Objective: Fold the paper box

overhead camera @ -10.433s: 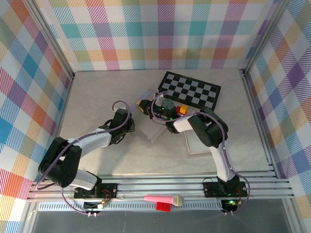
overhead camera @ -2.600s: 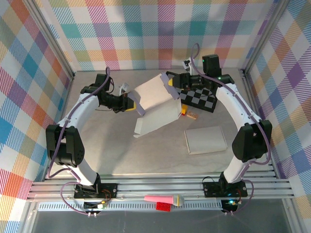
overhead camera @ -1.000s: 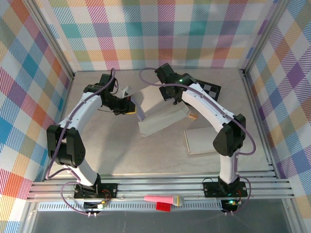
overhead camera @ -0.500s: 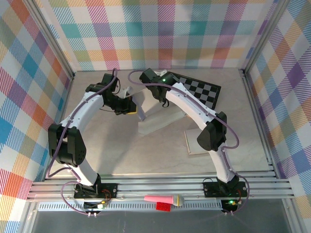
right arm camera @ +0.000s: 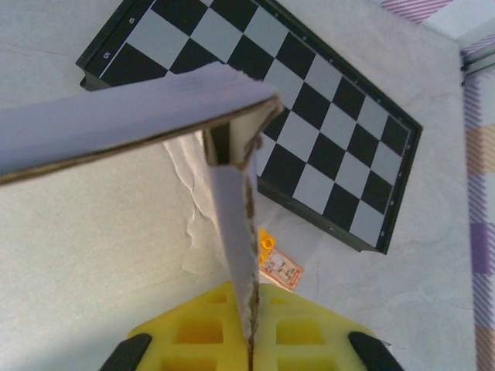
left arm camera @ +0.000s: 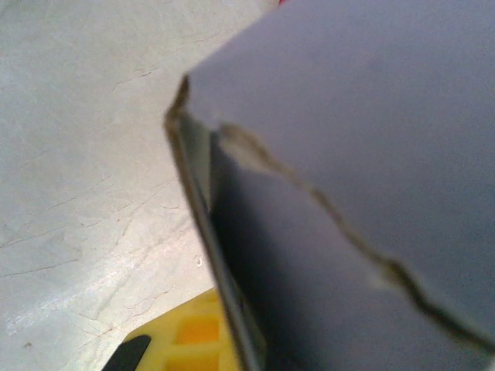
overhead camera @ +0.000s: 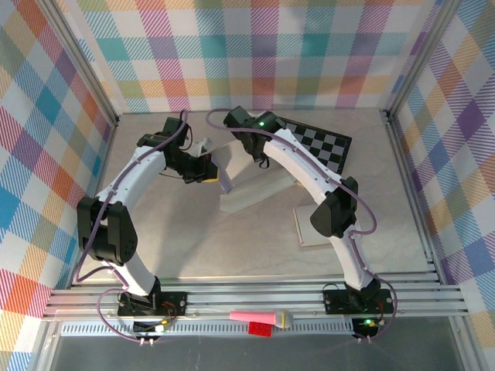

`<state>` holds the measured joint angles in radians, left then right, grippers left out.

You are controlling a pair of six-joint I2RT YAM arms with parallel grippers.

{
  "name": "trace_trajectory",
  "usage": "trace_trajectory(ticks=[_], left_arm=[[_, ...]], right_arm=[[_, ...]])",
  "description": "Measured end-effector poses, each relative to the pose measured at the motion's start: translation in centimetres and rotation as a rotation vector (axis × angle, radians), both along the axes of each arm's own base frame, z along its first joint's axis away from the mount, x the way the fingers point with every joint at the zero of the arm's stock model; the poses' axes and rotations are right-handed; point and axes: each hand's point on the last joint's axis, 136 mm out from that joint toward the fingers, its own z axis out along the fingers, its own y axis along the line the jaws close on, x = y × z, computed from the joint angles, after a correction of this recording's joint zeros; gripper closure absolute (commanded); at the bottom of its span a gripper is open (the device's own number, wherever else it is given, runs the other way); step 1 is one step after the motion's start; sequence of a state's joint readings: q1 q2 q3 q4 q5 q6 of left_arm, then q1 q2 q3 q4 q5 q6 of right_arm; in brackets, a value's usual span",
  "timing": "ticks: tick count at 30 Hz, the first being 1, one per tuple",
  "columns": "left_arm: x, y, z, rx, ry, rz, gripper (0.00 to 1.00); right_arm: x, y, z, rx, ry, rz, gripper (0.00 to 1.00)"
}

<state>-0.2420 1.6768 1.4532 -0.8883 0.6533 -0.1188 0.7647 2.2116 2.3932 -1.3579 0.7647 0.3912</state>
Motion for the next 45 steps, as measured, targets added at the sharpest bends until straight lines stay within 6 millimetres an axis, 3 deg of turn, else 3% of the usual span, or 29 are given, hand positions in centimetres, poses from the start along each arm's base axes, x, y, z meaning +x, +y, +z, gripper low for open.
trace_trajectory(ticks=[8,16,20,24,32,38,45], left_arm=[[-0.2,-0.4,0.1,-0.011,-0.002,-0.013,1.00],[-0.2,-0.5,0.1,-0.011,-0.002,-0.015,1.00],[-0.2,-0.6,0.2,-0.012,-0.002,-0.016,1.00],[0.1,-0.8,0.4,-0.022,-0.019,-0.019,1.00],[0.5,-0.9,0.6,-0.028,-0.041,-0.020,1.00],[0.6,-1.0,0.6,-0.029,-0.041,-0.014,1.00],[0.6,-0.8,0.4,-0.021,-0.028,0.000,1.00]], right_arm=[[0.6,-1.1,-0.9,0.080,0.058,-0.008,0.77],[1.2,-1.0,-1.6,0.100,0.070,0.007,0.76],[1.6,-1.1,-1.6,0.109,0.064,0.008,0.82],[1.7,-1.3,-1.6,0.103,0.058,0.001,1.00],[1.1,-2.1,-0.4,0.004,-0.042,-0.081,1.00],[0.2,-1.4,0.8,-0.126,-0.137,-0.082,1.00],[0.5,-1.0,-0.2,-0.193,-0.152,-0.079,1.00]])
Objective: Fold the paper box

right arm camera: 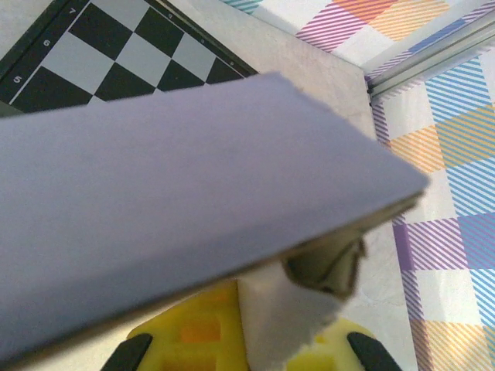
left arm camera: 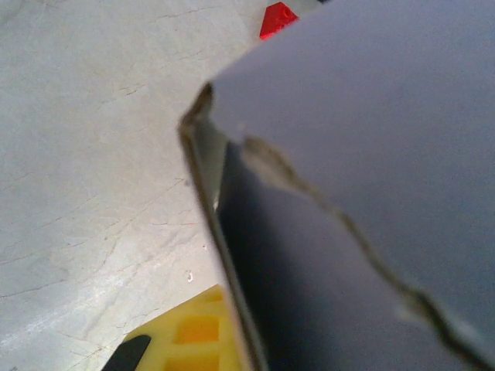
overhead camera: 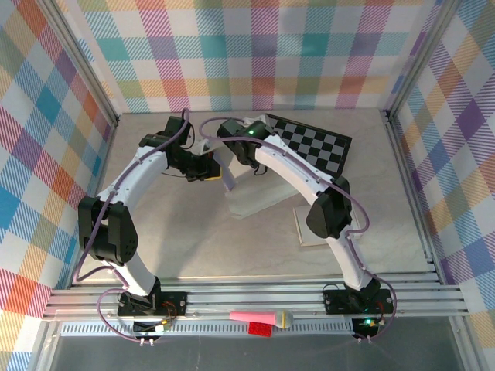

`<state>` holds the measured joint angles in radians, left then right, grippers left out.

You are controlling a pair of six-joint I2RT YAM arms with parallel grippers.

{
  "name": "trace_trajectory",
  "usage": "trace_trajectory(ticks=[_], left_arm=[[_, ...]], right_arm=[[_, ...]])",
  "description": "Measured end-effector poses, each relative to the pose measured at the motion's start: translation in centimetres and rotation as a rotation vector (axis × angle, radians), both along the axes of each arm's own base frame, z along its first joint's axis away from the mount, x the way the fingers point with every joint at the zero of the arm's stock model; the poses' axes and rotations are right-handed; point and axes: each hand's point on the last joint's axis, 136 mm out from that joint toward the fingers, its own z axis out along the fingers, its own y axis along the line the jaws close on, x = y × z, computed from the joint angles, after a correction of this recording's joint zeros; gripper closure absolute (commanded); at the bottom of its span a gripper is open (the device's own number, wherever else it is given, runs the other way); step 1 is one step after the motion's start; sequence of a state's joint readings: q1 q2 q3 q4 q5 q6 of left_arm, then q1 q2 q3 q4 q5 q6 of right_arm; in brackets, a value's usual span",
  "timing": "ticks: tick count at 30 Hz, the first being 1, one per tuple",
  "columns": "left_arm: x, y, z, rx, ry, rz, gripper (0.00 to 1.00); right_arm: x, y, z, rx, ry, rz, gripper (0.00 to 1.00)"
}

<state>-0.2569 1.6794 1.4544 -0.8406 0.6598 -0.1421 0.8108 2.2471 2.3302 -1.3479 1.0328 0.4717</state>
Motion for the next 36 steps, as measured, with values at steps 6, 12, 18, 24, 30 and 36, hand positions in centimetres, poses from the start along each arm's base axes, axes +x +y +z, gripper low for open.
trace_trajectory(ticks=[6,12,18,24,30,36], left_arm=[[-0.1,0.1,-0.1,0.008,0.006,0.003,1.00],[-0.1,-0.3,0.2,-0.014,-0.002,-0.010,1.00],[-0.3,-0.7,0.4,-0.029,0.001,-0.022,1.00],[-0.3,-0.8,0.4,-0.029,0.000,-0.023,1.00],[-0.2,-0.8,0.5,-0.035,-0.008,-0.025,1.00],[-0.2,-1.0,0.3,-0.026,-0.003,-0.024,1.00]], right_arm=[[0.0,0.2,0.2,0.067,0.024,0.024,0.87],[0.2,-0.7,1.5,0.228,0.059,0.065,0.67],[1.1,-1.4,1.4,0.336,0.094,0.075,0.67],[1.4,-1.7,0.5,0.351,0.128,0.087,0.74],[1.1,-2.0,0.1,0.309,0.137,0.071,1.00],[0.4,-2.3,-0.5,0.282,0.128,0.007,1.00]])
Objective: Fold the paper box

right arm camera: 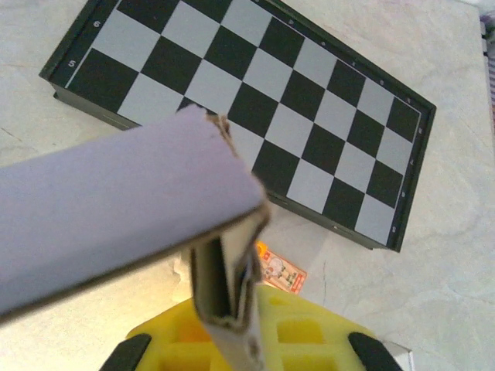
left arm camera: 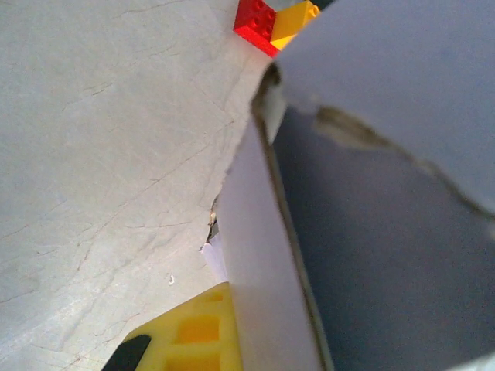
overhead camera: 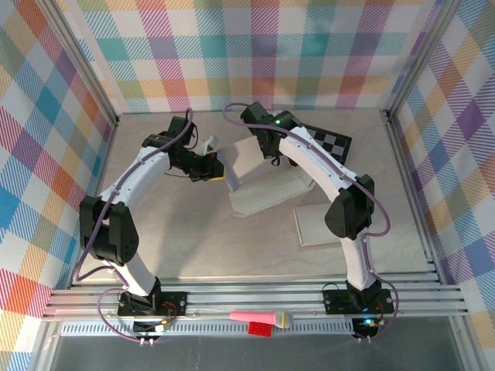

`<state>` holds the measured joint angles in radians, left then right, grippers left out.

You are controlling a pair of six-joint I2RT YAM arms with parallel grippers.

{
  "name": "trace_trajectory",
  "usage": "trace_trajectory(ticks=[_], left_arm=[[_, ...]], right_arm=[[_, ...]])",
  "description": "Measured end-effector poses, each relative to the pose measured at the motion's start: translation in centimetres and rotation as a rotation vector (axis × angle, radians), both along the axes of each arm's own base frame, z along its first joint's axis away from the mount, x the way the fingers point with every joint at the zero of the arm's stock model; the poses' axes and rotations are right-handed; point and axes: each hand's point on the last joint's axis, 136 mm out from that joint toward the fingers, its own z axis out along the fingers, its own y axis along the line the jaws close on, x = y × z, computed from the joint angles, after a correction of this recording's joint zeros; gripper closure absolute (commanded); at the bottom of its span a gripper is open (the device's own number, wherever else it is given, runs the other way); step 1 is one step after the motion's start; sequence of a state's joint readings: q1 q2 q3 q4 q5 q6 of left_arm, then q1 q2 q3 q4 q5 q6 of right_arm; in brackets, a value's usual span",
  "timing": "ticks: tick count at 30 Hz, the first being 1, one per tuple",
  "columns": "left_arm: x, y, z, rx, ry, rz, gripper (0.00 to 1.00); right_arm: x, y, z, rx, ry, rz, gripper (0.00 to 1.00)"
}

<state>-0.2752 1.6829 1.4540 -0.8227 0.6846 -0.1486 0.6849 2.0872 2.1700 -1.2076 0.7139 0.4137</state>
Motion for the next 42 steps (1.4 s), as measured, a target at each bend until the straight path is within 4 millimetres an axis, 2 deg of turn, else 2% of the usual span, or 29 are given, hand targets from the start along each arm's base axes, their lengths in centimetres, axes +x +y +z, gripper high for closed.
trace_trajectory(ticks=[4,8,11,16,19,27,42], left_arm=[[0.0,0.3,-1.5,0.043,0.018,0.033,1.00],[-1.1,1.2,-5.8,0.115,0.087,0.081,1.00],[-2.4,1.6,-8.9,0.161,0.135,0.110,1.00],[-3.4,2.0,-12.0,0.194,0.163,0.153,1.00],[-3.0,1.8,-12.0,0.179,0.140,0.177,0.90],[-1.5,2.1,-12.8,0.209,0.077,0.253,0.82],[-0.6,2.2,-13.3,0.403,-0.059,0.295,0.81]], right_arm=[[-1.4,0.9,-1.0,0.008,0.007,-0.016,1.00],[-4.2,1.5,-4.9,0.029,0.084,-0.003,1.00],[-5.6,1.8,-7.5,0.046,0.144,-0.001,1.00],[-7.1,2.1,-11.4,0.065,0.213,-0.002,1.00],[-7.3,1.9,-12.4,0.072,0.216,-0.014,1.00],[-7.8,1.7,-13.1,0.077,0.225,-0.038,1.00],[-8.1,1.8,-13.2,0.085,0.227,-0.053,1.00]])
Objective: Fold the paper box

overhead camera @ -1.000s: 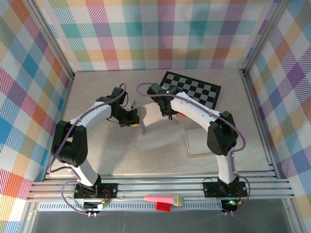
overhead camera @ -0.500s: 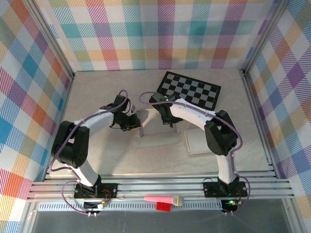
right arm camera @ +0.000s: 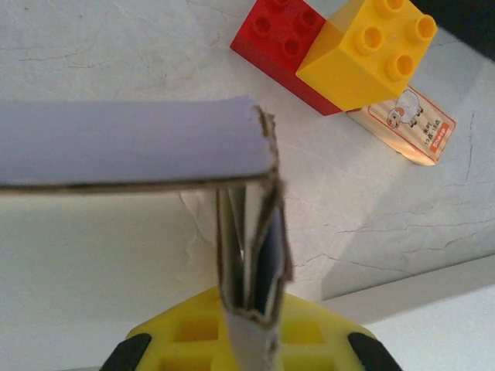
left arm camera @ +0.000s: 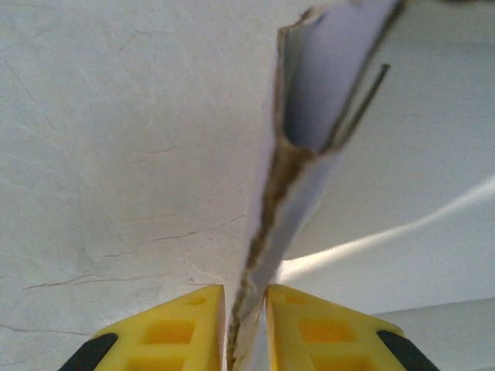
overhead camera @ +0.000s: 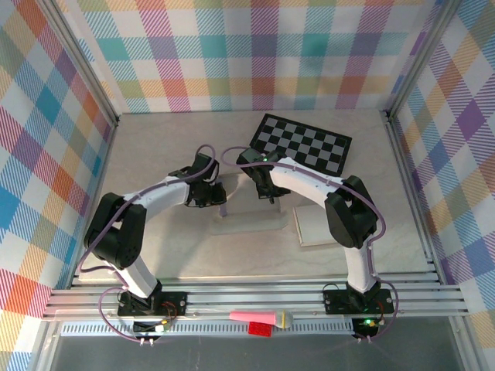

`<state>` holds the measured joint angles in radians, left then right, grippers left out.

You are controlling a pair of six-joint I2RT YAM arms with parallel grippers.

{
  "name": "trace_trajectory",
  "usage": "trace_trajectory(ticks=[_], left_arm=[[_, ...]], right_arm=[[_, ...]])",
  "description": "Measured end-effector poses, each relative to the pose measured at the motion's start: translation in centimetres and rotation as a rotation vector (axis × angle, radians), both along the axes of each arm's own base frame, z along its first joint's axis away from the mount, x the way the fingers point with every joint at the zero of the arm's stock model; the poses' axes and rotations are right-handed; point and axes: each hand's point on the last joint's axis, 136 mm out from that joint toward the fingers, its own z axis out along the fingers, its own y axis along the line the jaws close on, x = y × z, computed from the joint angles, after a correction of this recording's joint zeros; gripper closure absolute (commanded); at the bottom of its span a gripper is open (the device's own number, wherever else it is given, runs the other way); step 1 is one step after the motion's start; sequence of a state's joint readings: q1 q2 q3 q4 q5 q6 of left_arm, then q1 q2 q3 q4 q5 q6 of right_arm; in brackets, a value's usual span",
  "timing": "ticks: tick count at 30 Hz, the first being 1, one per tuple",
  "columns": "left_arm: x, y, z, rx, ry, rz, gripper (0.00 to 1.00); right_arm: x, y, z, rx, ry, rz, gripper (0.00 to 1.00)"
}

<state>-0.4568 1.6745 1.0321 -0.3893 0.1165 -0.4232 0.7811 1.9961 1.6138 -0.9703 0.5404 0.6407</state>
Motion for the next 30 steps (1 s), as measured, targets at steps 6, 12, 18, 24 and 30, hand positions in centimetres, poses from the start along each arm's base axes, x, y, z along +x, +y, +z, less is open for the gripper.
trace_trajectory(ticks=[6,12,18,24,30], left_arm=[[0.0,-0.1,0.2,0.114,-0.059,0.024,1.00],[-1.0,0.1,0.5,0.251,-0.113,0.130,1.00],[-2.0,0.4,0.6,0.360,-0.145,0.195,1.00],[-1.7,0.4,0.6,0.369,-0.156,0.188,0.72],[-1.4,0.8,0.2,0.376,-0.144,0.167,0.73]], right_arm=[[-0.3,0.2,0.2,-0.004,-0.002,-0.013,1.00],[-0.6,0.3,0.1,-0.012,-0.004,-0.040,1.00],[-0.8,0.5,-0.8,-0.013,0.016,-0.051,1.00],[-0.8,0.3,-0.8,-0.016,0.019,-0.052,1.00],[-0.7,0.2,-0.8,-0.016,0.020,-0.052,1.00]])
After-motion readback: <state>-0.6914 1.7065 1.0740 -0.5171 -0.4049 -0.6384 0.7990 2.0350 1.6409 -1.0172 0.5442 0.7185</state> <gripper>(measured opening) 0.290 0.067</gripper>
